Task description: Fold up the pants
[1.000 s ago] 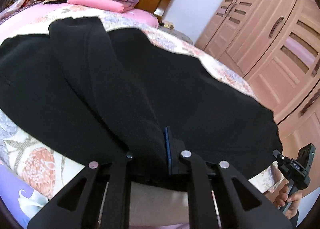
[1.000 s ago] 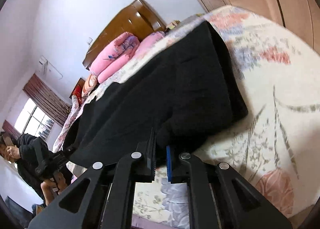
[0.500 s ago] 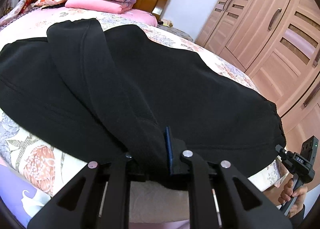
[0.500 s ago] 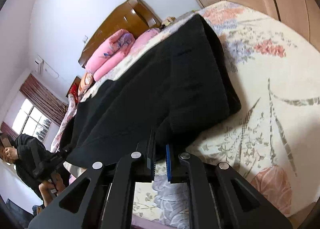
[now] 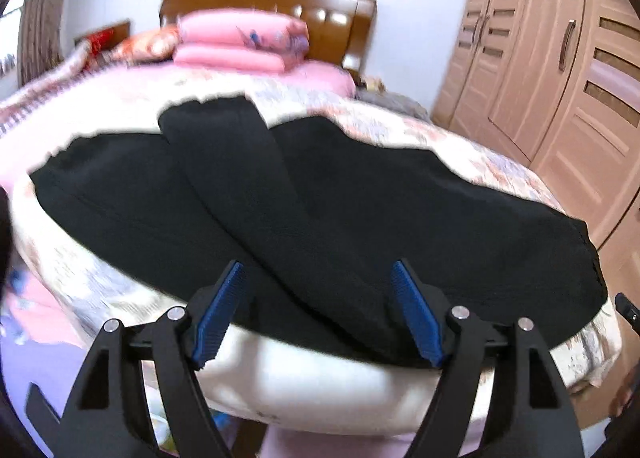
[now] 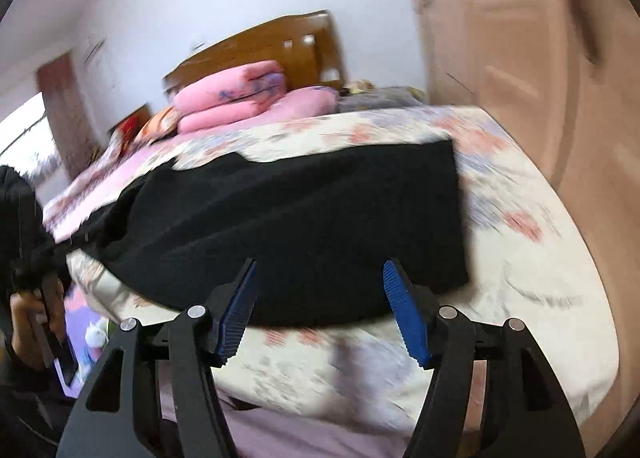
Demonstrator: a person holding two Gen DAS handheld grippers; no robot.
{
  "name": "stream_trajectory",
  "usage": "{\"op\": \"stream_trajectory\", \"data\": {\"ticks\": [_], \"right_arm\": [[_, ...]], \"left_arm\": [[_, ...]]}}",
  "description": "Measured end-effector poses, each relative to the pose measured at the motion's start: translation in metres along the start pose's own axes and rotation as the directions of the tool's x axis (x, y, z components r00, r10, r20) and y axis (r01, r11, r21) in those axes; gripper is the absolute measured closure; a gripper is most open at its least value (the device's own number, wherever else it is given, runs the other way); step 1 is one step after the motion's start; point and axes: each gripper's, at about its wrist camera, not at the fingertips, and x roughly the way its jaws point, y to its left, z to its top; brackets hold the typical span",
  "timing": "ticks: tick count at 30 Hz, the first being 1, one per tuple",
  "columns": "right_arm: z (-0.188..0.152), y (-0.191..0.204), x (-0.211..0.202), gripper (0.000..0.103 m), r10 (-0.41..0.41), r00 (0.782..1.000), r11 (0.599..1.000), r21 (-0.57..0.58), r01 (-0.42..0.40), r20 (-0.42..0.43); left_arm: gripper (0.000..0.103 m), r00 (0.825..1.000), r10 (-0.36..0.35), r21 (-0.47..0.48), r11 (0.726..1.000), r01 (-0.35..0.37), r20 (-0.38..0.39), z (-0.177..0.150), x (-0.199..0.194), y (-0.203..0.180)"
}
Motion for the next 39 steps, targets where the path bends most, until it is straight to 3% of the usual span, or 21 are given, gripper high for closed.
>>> {"op": "stream_trajectory", "data": {"ticks": [2,7,12,15,20,22,27,31,32,35,38,39], "right_arm": [[0.011,0.019,0.021,0.039,0.002,1.0,0.998,-0.069,-0.004,-0.029],[0.028,0.052,0.068,0.035,-0.024,0.994,0.983,-0.181,0.005,-0.106],[0.017,0.062,0.095,0.016,-0.109,0.977,0.942,-0.332,0.043,-0.184],[0.009,0.032,0.091,0.014,-0.055,0.96,0.969,-0.245,-0.014,-0.273],[0.02,0.033,0.081,0.015,-0.04,0.962,0.964,-0.265,-0.035,-0.271],[0.041,0.039,0.08,0.015,0.0,0.976,0.969,-0.243,-0.054,-0.219],[0.089,0.065,0.097,0.014,0.021,0.993,0.953,-0.297,-0.056,-0.119],[0.111,0.084,0.131,0.014,0.032,0.992,0.942,-0.326,-0.072,-0.125],[0.114,0.085,0.137,0.014,0.049,0.99,0.943,-0.321,-0.091,-0.135],[0.115,0.099,0.161,0.014,0.095,0.982,0.94,-0.309,-0.142,-0.164],[0.111,0.1,0.179,0.014,0.125,0.972,0.941,-0.286,-0.18,-0.2],[0.109,0.099,0.186,0.014,0.133,0.967,0.943,-0.273,-0.191,-0.217]], "left_arm": [[0.027,0.999,-0.033,0.038,0.999,0.033,0.017,0.007,-0.005,-0.015],[0.02,0.991,-0.123,0.192,0.973,0.129,-0.043,0.015,0.014,-0.073],[0.02,0.979,-0.118,0.257,0.954,0.157,-0.164,0.013,0.059,-0.105],[0.02,0.973,-0.129,0.235,0.956,0.173,-0.194,0.02,0.071,-0.105],[0.018,0.968,-0.143,0.223,0.957,0.188,-0.204,0.048,0.083,-0.108],[0.016,0.966,-0.152,0.232,0.952,0.2,-0.208,0.055,0.085,-0.109],[0.011,0.973,-0.097,0.276,0.949,0.154,-0.208,0.075,0.096,-0.099],[0.01,0.979,-0.011,0.204,0.978,0.054,-0.206,0.128,0.123,-0.055],[0.009,0.977,0.043,0.18,0.984,-0.005,-0.209,0.149,0.137,-0.036],[0.01,0.951,0.136,0.126,0.986,-0.105,-0.277,0.191,0.178,0.007],[0.012,0.895,0.196,0.12,0.98,-0.161,-0.401,0.219,0.23,0.042],[0.017,0.866,0.225,0.138,0.974,-0.182,-0.447,0.223,0.25,0.05]]}}
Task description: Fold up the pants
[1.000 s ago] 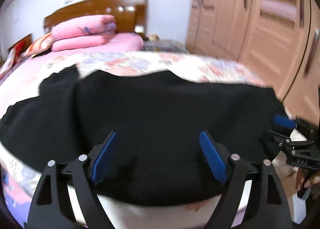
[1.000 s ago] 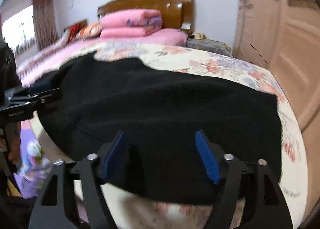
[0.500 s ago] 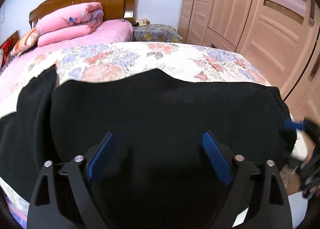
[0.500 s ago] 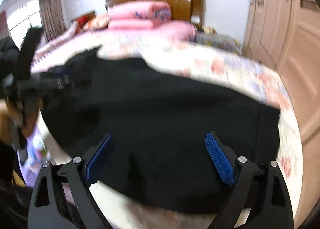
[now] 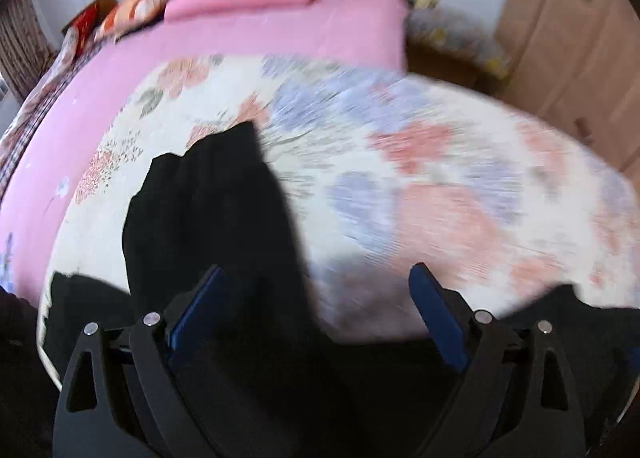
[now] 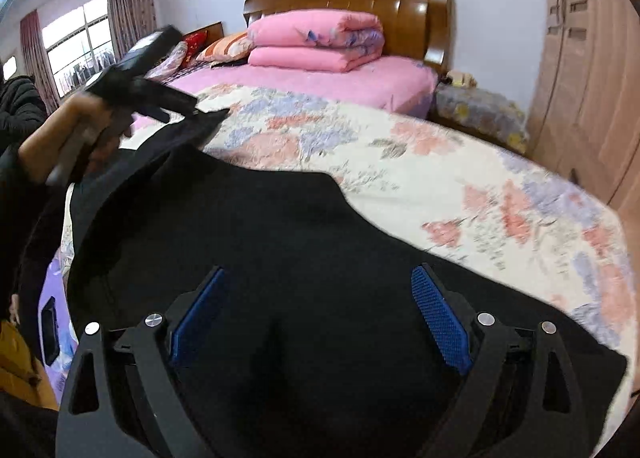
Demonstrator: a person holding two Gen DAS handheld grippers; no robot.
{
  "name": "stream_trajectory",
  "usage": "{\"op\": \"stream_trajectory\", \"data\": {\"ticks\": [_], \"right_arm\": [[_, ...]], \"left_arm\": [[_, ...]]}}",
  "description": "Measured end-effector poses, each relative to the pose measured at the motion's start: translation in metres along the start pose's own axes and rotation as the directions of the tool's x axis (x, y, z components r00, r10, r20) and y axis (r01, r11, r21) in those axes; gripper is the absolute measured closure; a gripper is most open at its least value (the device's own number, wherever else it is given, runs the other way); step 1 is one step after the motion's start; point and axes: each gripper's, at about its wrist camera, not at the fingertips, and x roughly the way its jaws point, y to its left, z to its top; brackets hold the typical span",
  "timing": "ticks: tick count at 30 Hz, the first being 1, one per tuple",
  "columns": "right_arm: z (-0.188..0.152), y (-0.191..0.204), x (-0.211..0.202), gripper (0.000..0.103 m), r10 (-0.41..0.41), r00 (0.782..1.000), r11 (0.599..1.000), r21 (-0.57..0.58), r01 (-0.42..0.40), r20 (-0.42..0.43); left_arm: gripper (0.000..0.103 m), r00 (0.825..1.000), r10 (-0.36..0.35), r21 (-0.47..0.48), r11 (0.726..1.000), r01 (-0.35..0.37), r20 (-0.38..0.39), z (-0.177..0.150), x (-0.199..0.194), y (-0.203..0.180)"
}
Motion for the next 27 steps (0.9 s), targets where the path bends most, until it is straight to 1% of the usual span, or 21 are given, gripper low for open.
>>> {"op": "stream_trajectory", "data": {"ticks": [1,2,3,4,5,6,7,8,9,11,13,14,15,17,19,20,22,24,25,26,27], "right_arm": [[-0.001,-0.002,0.003,0.014,0.007,1.0,1.0,0.009,-0.007,-0.007],[-0.002,-0.004,0.007,0.014,0.012,1.0,1.0,0.019,-0.012,-0.014],[-0.001,-0.007,0.008,0.014,0.017,1.0,0.999,0.027,-0.016,-0.022],[-0.002,-0.01,0.009,0.014,0.022,0.999,0.999,0.039,-0.021,-0.029],[-0.002,-0.01,0.01,0.014,0.026,0.999,0.999,0.045,-0.025,-0.03],[-0.002,-0.012,0.009,0.014,0.031,0.999,0.998,0.049,-0.029,-0.028],[-0.002,-0.014,0.008,0.014,0.033,0.999,0.998,0.054,-0.032,-0.026],[-0.001,-0.015,0.008,0.014,0.03,0.999,0.998,0.058,-0.028,-0.023],[-0.001,-0.016,0.007,0.014,0.028,0.999,0.998,0.062,-0.026,-0.022],[0.001,-0.02,0.004,0.014,0.03,0.999,0.997,0.075,-0.029,-0.016],[0.002,-0.022,0.001,0.014,0.029,1.0,0.996,0.085,-0.029,-0.003],[0.002,-0.022,0.0,0.014,0.03,1.0,0.996,0.087,-0.03,0.002],[0.003,-0.022,-0.002,0.014,0.03,1.0,0.996,0.088,-0.03,0.007],[0.005,-0.02,-0.003,0.014,0.032,0.999,0.996,0.084,-0.033,0.013],[0.008,-0.017,-0.004,0.014,0.031,0.999,0.997,0.069,-0.032,0.018],[0.009,-0.015,-0.005,0.014,0.033,0.999,0.998,0.062,-0.034,0.02],[0.013,-0.01,-0.005,0.014,0.041,0.999,0.998,0.052,-0.042,0.024],[0.017,-0.005,-0.004,0.014,0.049,0.998,0.998,0.041,-0.051,0.029],[0.019,-0.002,-0.003,0.014,0.056,0.998,0.998,0.034,-0.057,0.031],[0.021,0.001,-0.001,0.014,0.064,0.997,0.998,0.027,-0.065,0.031],[0.023,0.003,0.001,0.014,0.071,0.997,0.997,0.021,-0.071,0.03]], "left_arm": [[0.021,0.999,0.013,0.008,1.0,-0.012,-0.039,0.007,0.013,0.002],[0.03,0.997,0.019,0.017,1.0,-0.018,-0.075,0.012,0.025,0.004],[0.036,0.993,0.025,0.024,0.999,-0.022,-0.119,0.016,0.038,0.004],[0.038,0.989,0.033,0.027,0.999,-0.029,-0.147,0.015,0.046,0.004],[0.041,0.986,0.045,0.032,0.999,-0.04,-0.161,0.015,0.053,0.005],[0.039,0.986,0.057,0.044,0.998,-0.05,-0.156,0.013,0.056,0.005],[0.04,0.987,0.053,0.047,0.998,-0.047,-0.15,0.011,0.055,0.007],[0.044,0.988,0.048,0.047,0.998,-0.041,-0.149,0.01,0.054,0.008],[0.063,0.989,0.057,0.044,0.998,-0.052,-0.136,0.008,0.051,0.011],[0.091,0.989,0.097,0.039,0.995,-0.093,-0.113,0.005,0.047,0.019],[0.092,0.997,0.031,-0.003,1.0,-0.031,-0.073,0.0,0.035,0.033],[0.093,0.999,0.019,-0.022,1.0,-0.02,-0.038,-0.002,0.026,0.04],[0.094,1.0,0.012,-0.044,0.999,-0.011,0.022,-0.007,0.013,0.049],[0.094,0.993,0.008,-0.085,0.996,0.003,0.12,-0.018,-0.014,0.065],[0.094,0.977,-0.014,-0.129,0.991,0.042,0.213,-0.042,-0.049,0.085],[0.094,0.969,-0.023,-0.15,0.987,0.062,0.245,-0.054,-0.063,0.095],[0.094,0.957,-0.018,-0.191,0.979,0.076,0.289,-0.078,-0.085,0.113],[0.095,0.946,0.014,-0.251,0.965,0.072,0.323,-0.113,-0.103,0.136],[0.095,0.944,0.027,-0.282,0.957,0.071,0.327,-0.128,-0.105,0.148],[0.095,0.945,0.043,-0.329,0.942,0.069,0.324,-0.149,-0.104,0.165],[0.096,0.948,0.054,-0.36,0.931,0.066,0.314,-0.158,-0.099,0.18]]}}
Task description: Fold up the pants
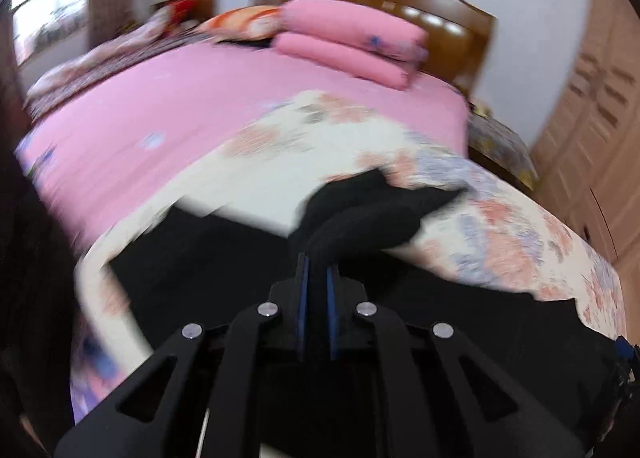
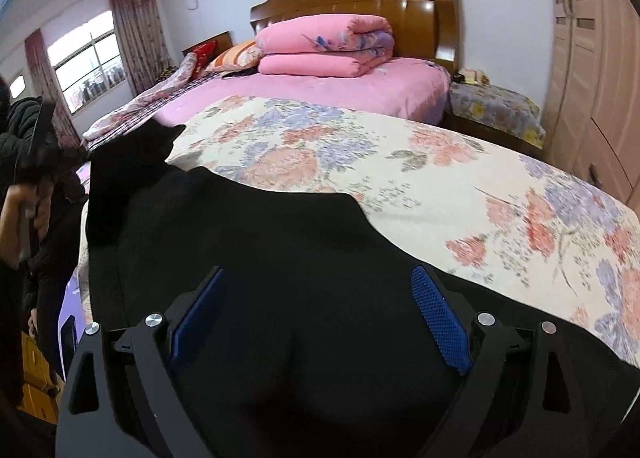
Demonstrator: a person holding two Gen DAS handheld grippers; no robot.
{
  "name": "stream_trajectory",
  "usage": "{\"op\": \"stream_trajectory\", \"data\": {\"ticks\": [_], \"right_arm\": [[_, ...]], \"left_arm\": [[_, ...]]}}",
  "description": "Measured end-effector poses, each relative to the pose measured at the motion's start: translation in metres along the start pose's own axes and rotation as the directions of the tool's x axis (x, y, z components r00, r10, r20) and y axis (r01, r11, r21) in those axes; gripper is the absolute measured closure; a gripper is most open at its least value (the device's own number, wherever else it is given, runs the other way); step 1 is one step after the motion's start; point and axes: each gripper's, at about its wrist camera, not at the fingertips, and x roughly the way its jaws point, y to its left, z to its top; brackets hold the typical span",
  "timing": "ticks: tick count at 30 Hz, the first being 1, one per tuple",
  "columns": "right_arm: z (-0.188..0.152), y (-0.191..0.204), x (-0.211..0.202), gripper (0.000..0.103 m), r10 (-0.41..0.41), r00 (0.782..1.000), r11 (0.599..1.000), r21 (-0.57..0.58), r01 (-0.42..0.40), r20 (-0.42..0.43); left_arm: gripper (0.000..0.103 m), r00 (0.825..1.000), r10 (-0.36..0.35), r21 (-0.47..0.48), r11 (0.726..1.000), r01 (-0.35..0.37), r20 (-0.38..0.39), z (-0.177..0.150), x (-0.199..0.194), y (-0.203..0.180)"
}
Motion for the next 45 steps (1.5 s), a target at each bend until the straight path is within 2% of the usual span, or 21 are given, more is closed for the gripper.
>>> {"op": "stream_trajectory", "data": {"ticks": [4,8,10,11,14,17,19,21,26,28,29,30,31,32,34,35,36,38,41,43,45], "right_arm": [[0.005,0.014,0.013,0.014,0.027,0.999,0.999,-0.034,-0.028,-0.018],[0.009,0.024,0.02,0.014,0.043,0.999,0.998,-0.05,-0.045,-0.032],[0.01,0.026,0.023,0.014,0.049,0.998,0.998,-0.049,-0.051,-0.035],[0.011,0.026,0.024,0.014,0.052,0.998,0.998,-0.044,-0.054,-0.036],[0.014,0.025,0.028,0.014,0.064,0.997,0.998,-0.027,-0.065,-0.036],[0.014,0.025,0.029,0.014,0.08,0.996,0.997,-0.014,-0.081,-0.037],[0.014,0.024,0.029,0.014,0.077,0.996,0.997,-0.014,-0.077,-0.034],[0.013,0.019,0.028,0.014,0.075,0.997,0.997,-0.003,-0.075,-0.034],[0.01,0.006,0.028,0.014,0.074,0.996,0.996,0.051,-0.072,-0.041],[0.009,0.003,0.028,0.014,0.071,0.997,0.996,0.059,-0.069,-0.041],[0.008,0.003,0.027,0.014,0.069,0.997,0.996,0.059,-0.067,-0.041],[0.008,0.002,0.027,0.014,0.067,0.997,0.996,0.058,-0.065,-0.042],[0.007,0.002,0.027,0.014,0.066,0.997,0.996,0.057,-0.063,-0.043],[0.007,0.002,0.027,0.014,0.065,0.997,0.996,0.057,-0.063,-0.043],[0.007,0.0,0.027,0.014,0.066,0.997,0.996,0.058,-0.063,-0.042],[0.007,0.0,0.027,0.014,0.067,0.997,0.996,0.057,-0.064,-0.042],[0.007,0.0,0.027,0.014,0.068,0.997,0.996,0.058,-0.066,-0.041],[0.008,0.0,0.027,0.014,0.072,0.997,0.996,0.056,-0.069,-0.041],[0.009,0.002,0.027,0.014,0.08,0.996,0.995,0.056,-0.078,-0.037],[0.009,0.004,0.028,0.014,0.087,0.996,0.995,0.054,-0.085,-0.034],[0.009,0.006,0.029,0.014,0.088,0.995,0.995,0.05,-0.086,-0.039]], "left_arm": [[0.093,0.994,-0.022,-0.189,0.982,0.001,-0.109,-0.04,0.027,0.077],[0.061,0.997,-0.027,-0.246,0.969,0.007,-0.078,-0.063,0.026,0.103],[0.043,0.998,0.049,-0.197,0.979,-0.054,-0.031,-0.062,0.01,0.095],[0.04,0.996,0.084,-0.161,0.984,-0.083,0.001,-0.06,0.001,0.089],[0.033,0.984,0.134,0.081,0.986,-0.144,0.116,-0.054,-0.025,0.04],[0.033,0.979,0.18,0.363,0.909,-0.204,0.1,-0.056,-0.013,-0.012],[0.033,0.978,0.195,0.522,0.829,-0.202,0.07,-0.066,0.003,-0.037],[0.033,0.972,0.226,0.613,0.759,-0.22,0.07,-0.073,0.018,-0.05],[0.034,0.979,0.198,0.662,0.728,-0.18,0.048,-0.071,0.048,-0.06],[0.049,0.971,0.228,0.682,0.698,-0.216,0.073,-0.07,0.064,-0.064],[0.07,0.971,0.225,0.667,0.712,-0.219,0.078,-0.066,0.067,-0.062],[0.079,0.976,0.202,0.628,0.75,-0.206,0.079,-0.057,0.067,-0.056],[0.081,0.986,0.155,0.581,0.797,-0.165,0.068,-0.051,0.064,-0.047],[0.082,0.995,0.077,0.487,0.868,-0.098,0.062,-0.04,0.052,-0.032],[0.083,0.996,-0.006,0.339,0.941,-0.023,0.086,-0.027,0.031,-0.006],[0.084,0.991,-0.085,0.22,0.974,0.061,0.099,-0.016,0.016,0.016],[0.084,0.985,-0.132,0.136,0.984,0.117,0.114,-0.009,0.006,0.034],[0.084,0.967,-0.203,-0.043,0.976,0.212,0.156,0.003,-0.009,0.071],[0.084,0.943,-0.294,-0.32,0.888,0.329,0.155,0.009,-0.002,0.135],[0.084,0.948,-0.302,-0.4,0.86,0.318,0.102,0.005,0.018,0.157],[0.086,0.964,-0.262,-0.463,0.851,0.247,0.033,-0.006,0.045,0.173]]}}
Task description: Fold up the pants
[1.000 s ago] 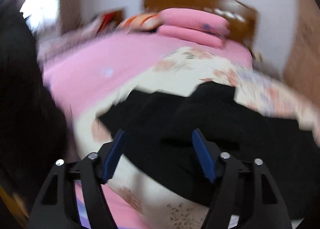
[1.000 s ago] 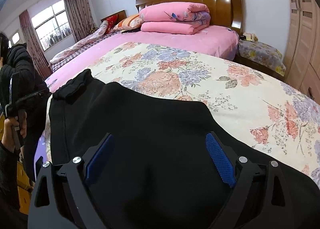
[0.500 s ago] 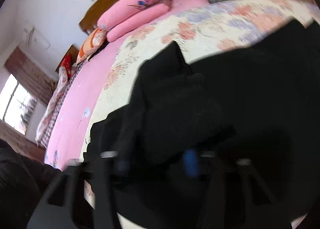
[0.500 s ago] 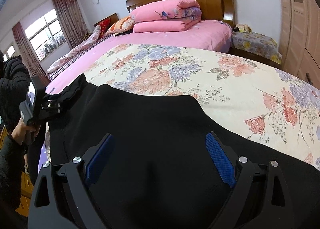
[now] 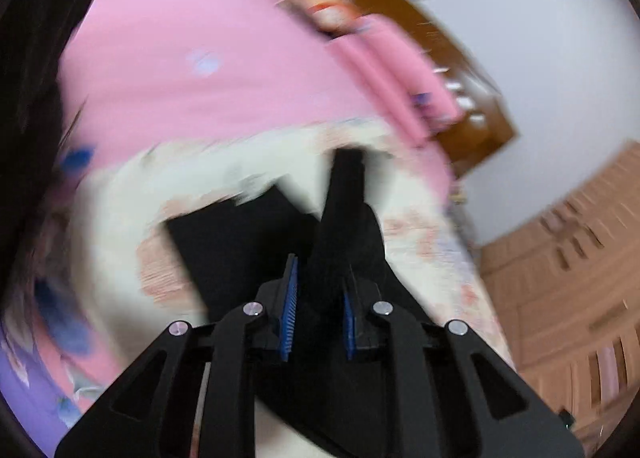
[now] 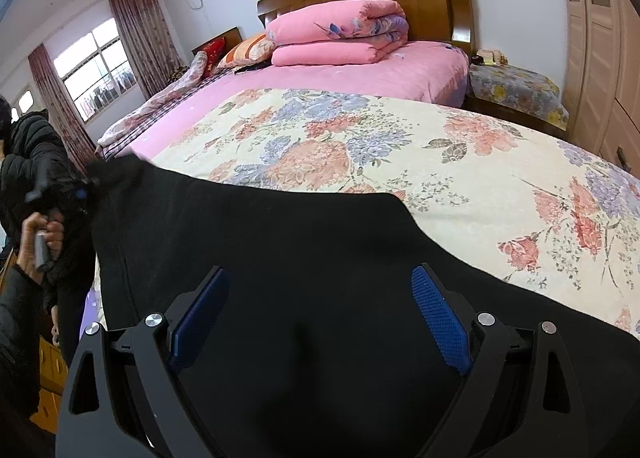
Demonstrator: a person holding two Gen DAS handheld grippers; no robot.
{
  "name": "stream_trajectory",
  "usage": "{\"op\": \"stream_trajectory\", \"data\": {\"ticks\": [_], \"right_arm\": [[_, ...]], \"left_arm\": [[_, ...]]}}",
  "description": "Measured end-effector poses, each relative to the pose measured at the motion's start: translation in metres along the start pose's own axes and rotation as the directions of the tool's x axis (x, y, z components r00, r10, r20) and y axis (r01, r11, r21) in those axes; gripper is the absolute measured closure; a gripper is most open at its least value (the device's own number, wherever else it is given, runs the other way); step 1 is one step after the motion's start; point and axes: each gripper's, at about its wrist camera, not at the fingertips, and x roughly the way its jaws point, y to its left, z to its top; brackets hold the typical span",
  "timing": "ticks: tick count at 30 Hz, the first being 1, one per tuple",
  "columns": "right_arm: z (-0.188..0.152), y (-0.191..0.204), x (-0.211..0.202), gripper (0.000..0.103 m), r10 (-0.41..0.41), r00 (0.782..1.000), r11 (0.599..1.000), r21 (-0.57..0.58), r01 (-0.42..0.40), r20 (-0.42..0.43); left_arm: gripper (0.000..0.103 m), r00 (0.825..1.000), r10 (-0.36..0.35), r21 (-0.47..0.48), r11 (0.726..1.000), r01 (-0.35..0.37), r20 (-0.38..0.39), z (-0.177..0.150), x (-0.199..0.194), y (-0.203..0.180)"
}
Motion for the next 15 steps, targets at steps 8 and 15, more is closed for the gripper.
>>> {"op": "stream_trajectory", "data": {"ticks": [8,15], "right_arm": [[-0.002,0.007,0.001,0.014,0.011,1.0,1.0,-0.018,-0.011,-0.022],[-0.015,0.038,0.008,0.014,0.054,0.996,0.992,-0.11,-0.06,-0.064]], "left_arm": [[0.049,0.999,0.005,-0.112,0.994,0.0,0.042,-0.017,-0.001,0.035],[0.074,0.999,0.052,-0.012,0.999,-0.052,0.002,-0.033,0.005,0.017]]}}
